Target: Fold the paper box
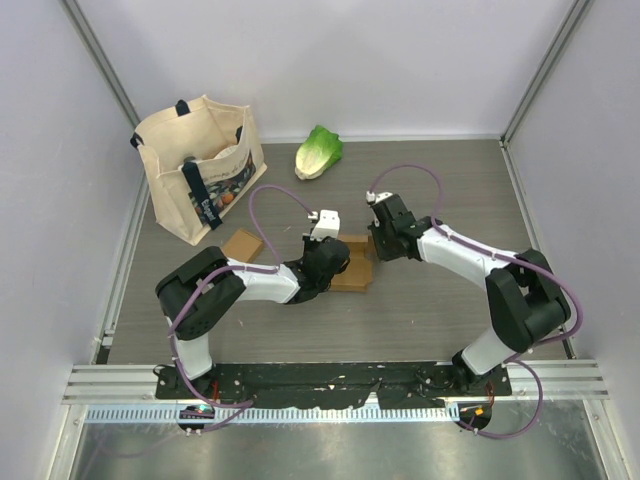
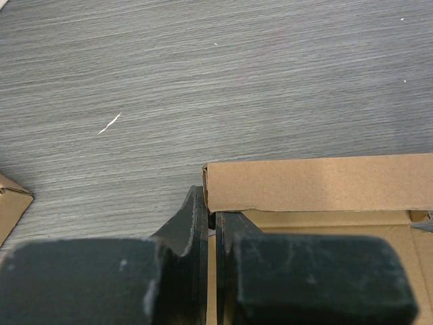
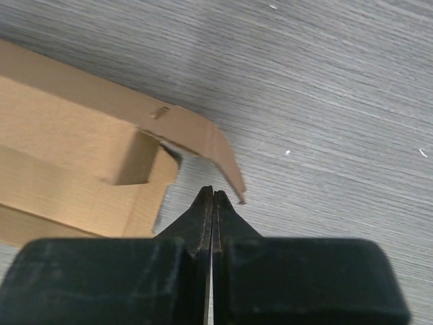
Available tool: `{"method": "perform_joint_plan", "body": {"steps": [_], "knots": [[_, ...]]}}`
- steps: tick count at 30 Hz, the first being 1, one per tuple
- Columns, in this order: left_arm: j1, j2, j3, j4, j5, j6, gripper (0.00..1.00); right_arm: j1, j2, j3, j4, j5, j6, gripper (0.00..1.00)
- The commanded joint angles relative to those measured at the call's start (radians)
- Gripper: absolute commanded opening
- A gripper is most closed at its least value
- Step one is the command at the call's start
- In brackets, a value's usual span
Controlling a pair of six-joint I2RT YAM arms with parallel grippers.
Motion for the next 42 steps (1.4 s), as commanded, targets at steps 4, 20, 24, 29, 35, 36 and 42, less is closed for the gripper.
{"method": "perform_joint_plan", "body": {"steps": [4,20,24,29,35,36,42], "knots": [[-0.006,-0.014,-0.016,-0.018,-0.015,0.001,0.00,0.065,-0.064,0.091,0.002,0.004,0.162,0.00],[-0.011,-0.014,-0.021,-0.010,-0.018,0.010,0.00,-0.067,-0.093,-0.030,0.175,-0.045,-0.065,0.55],[-0.011,-0.015,-0.021,-0.009,-0.018,0.015,0.00,-0.067,-0.045,-0.006,0.193,-0.171,-0.082,0.48],[-0.012,-0.020,-0.027,-0.003,-0.021,0.015,0.00,-0.044,-0.082,-0.021,0.203,-0.202,-0.034,0.20],[-0.017,-0.017,-0.022,0.002,-0.026,0.015,0.00,0.032,-0.114,0.005,0.170,-0.150,0.142,0.00],[-0.018,-0.019,-0.022,0.002,-0.028,0.018,0.00,0.043,-0.104,0.026,0.157,-0.139,0.165,0.01],[-0.034,-0.019,-0.019,0.002,-0.046,0.027,0.00,0.097,-0.059,0.091,0.077,0.003,0.333,0.01]]}}
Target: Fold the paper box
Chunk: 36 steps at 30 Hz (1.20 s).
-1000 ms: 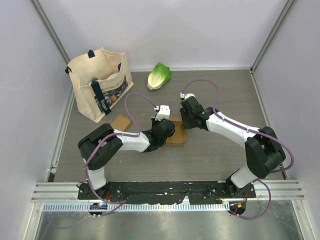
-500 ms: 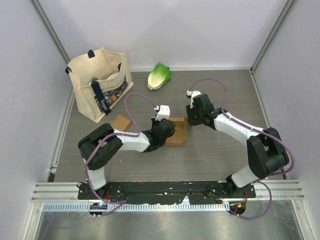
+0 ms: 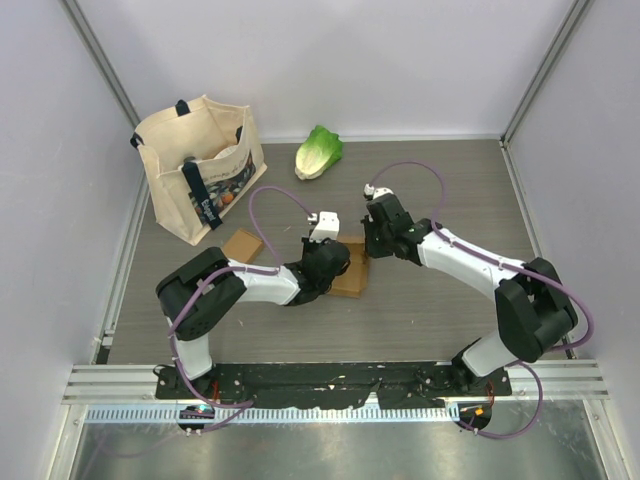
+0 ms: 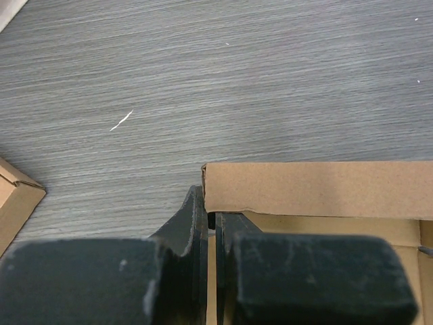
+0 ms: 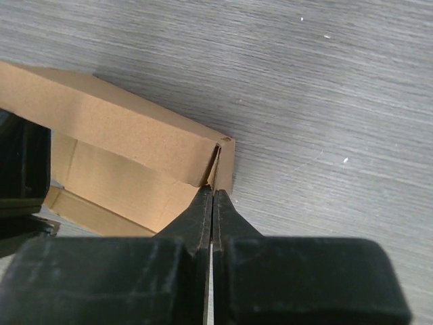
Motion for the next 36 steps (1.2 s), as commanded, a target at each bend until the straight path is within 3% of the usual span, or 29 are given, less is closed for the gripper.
{"method": "perform_joint_plan", "body": {"steps": [1,3,11,15,16,17,20,24,26,31,36], "knots": [[-0.024,-0.018,-0.008,-0.006,-0.007,0.021,0.00,0.035,0.012,0.081,0.021,0.058,0.208,0.01],[-0.027,-0.018,-0.008,-0.004,-0.011,0.023,0.00,0.038,0.017,0.053,0.051,0.054,0.297,0.01],[-0.027,-0.024,-0.020,0.016,0.008,0.027,0.00,0.047,0.032,0.041,0.098,0.099,0.377,0.01],[-0.026,-0.033,-0.033,0.017,-0.009,0.010,0.00,0.047,0.028,0.056,0.066,0.151,0.269,0.01],[-0.026,-0.037,-0.039,0.023,-0.011,0.012,0.00,0.047,0.019,0.059,0.014,0.185,0.241,0.03],[-0.026,-0.037,-0.039,0.025,-0.011,0.012,0.00,0.047,0.012,0.049,-0.011,0.230,0.191,0.14],[-0.026,-0.035,-0.039,0.027,-0.012,0.013,0.00,0.049,-0.037,-0.015,-0.051,0.288,0.140,0.34],[-0.026,-0.032,-0.037,0.030,-0.009,0.013,0.00,0.055,-0.130,-0.187,0.140,0.078,0.185,0.52],[-0.027,-0.032,-0.039,0.031,-0.007,0.010,0.00,0.057,-0.146,-0.256,0.252,0.067,0.195,0.53],[-0.027,-0.032,-0.039,0.028,-0.011,0.015,0.00,0.057,-0.069,-0.250,0.311,0.144,0.111,0.52],[-0.027,-0.030,-0.039,0.028,-0.014,0.015,0.00,0.055,0.024,-0.246,0.334,0.211,0.081,0.38]]}}
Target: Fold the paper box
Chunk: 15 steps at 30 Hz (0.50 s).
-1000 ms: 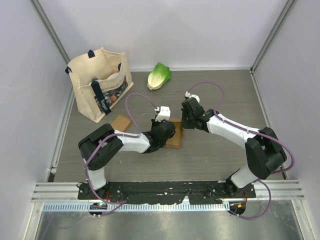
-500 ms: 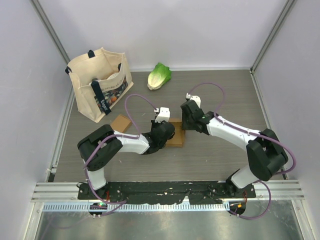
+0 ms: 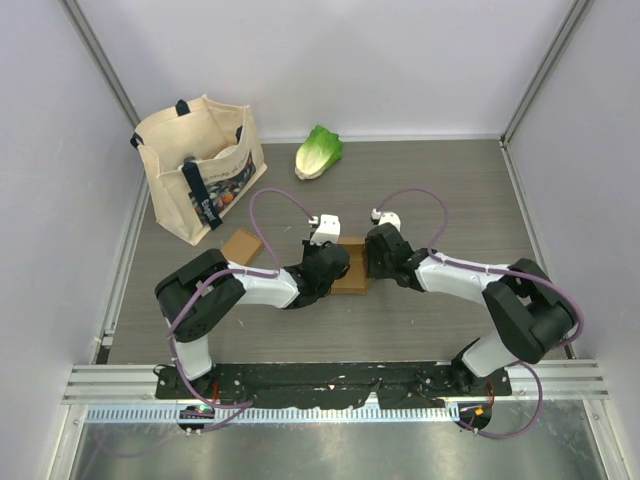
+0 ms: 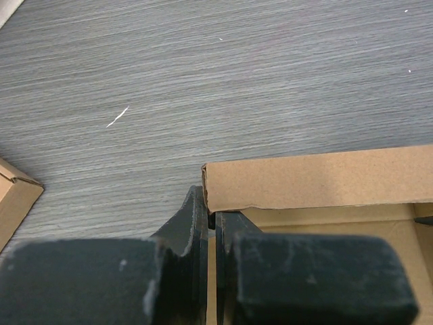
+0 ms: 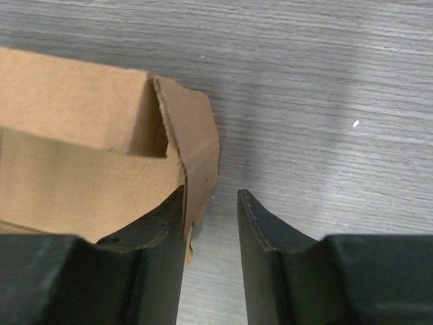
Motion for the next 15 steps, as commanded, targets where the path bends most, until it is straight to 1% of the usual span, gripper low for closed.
{"method": "perform_joint_plan", "body": {"steps": [1,2,4,5,7,8,9,12,15], "knots": [[-0.009,-0.019,-0.013,0.006,-0.007,0.001,0.00,0.002,0.059,0.020,0.088,0.102,-0.043,0.35],[-0.009,-0.019,-0.014,0.006,-0.009,0.001,0.00,0.006,0.065,0.025,0.073,0.133,-0.037,0.27],[-0.009,-0.018,-0.013,0.007,-0.009,0.001,0.00,0.012,0.085,0.025,0.038,0.219,-0.028,0.21],[-0.009,-0.016,-0.013,0.007,-0.009,0.002,0.00,0.018,0.089,0.022,0.033,0.240,-0.022,0.16],[-0.010,-0.016,-0.011,0.009,-0.007,0.002,0.00,0.022,0.114,0.019,0.038,0.247,-0.009,0.10],[-0.010,-0.015,-0.011,0.009,-0.007,0.002,0.00,0.030,0.130,0.019,0.042,0.247,-0.003,0.02],[-0.009,-0.015,-0.011,0.009,-0.009,0.002,0.00,0.036,0.141,0.020,0.045,0.250,0.018,0.00],[-0.010,-0.016,-0.013,0.009,-0.009,0.002,0.00,0.058,0.165,0.019,0.081,0.241,0.032,0.01],[-0.010,-0.012,-0.007,0.004,-0.007,0.005,0.00,0.058,0.124,0.026,0.047,0.291,0.043,0.00]]}}
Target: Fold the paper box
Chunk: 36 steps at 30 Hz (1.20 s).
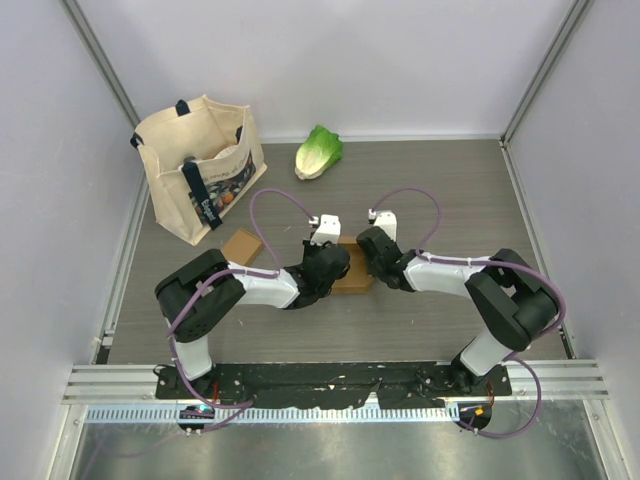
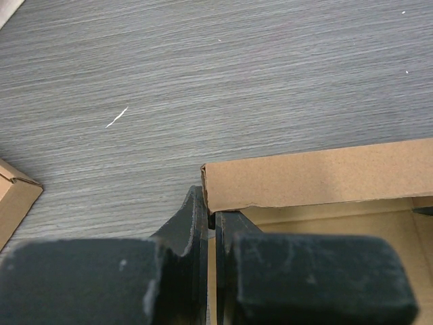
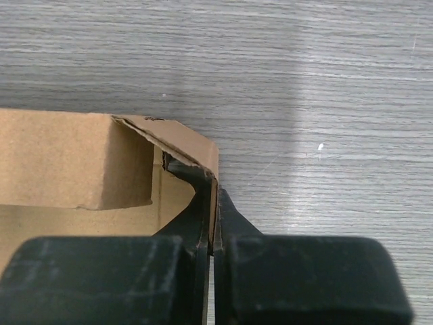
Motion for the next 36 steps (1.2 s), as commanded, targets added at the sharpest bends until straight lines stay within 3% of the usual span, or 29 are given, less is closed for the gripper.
{"method": "perform_joint_plan", "body": {"steps": [1,5,9,11,13,16,22,24,25,28,29,32,36], "knots": [[-0.007,-0.012,-0.007,-0.001,-0.007,0.005,0.00,0.009,-0.015,0.010,-0.070,0.078,0.030,0.01],[-0.006,-0.010,-0.007,0.000,-0.007,0.005,0.00,0.009,-0.133,0.019,-0.084,0.060,-0.030,0.00],[-0.006,-0.012,-0.007,0.000,-0.003,0.004,0.00,0.009,-0.136,0.048,-0.135,-0.087,-0.031,0.00],[-0.006,-0.016,-0.007,-0.004,-0.007,0.004,0.00,0.008,-0.139,0.050,-0.162,-0.072,-0.008,0.11],[-0.006,-0.018,-0.008,-0.003,-0.009,0.005,0.00,0.005,-0.166,0.044,-0.175,-0.057,-0.014,0.30],[-0.007,-0.019,-0.007,-0.007,-0.012,0.007,0.00,-0.008,-0.205,0.037,-0.185,-0.048,-0.048,0.39],[-0.006,-0.021,-0.008,-0.006,-0.009,0.007,0.00,-0.040,-0.193,0.037,-0.103,-0.075,-0.120,0.38],[-0.006,-0.025,-0.010,-0.006,-0.007,0.012,0.00,-0.049,-0.165,0.056,-0.081,-0.097,-0.143,0.33],[-0.006,-0.029,-0.010,-0.007,-0.009,0.015,0.00,-0.049,-0.144,0.062,-0.077,-0.100,-0.146,0.25],[-0.007,-0.074,-0.017,-0.040,-0.007,0.013,0.22,-0.049,-0.133,0.059,-0.054,-0.111,-0.142,0.11],[-0.006,-0.096,-0.039,-0.047,0.002,0.007,0.37,-0.049,-0.137,0.054,-0.047,-0.114,-0.139,0.10],[-0.006,-0.225,-0.088,-0.091,0.053,-0.014,0.53,-0.049,-0.148,0.042,-0.031,-0.109,-0.132,0.09],[-0.006,-0.415,-0.165,-0.132,0.183,-0.091,0.56,-0.049,-0.159,0.024,-0.006,-0.126,-0.128,0.15]]}}
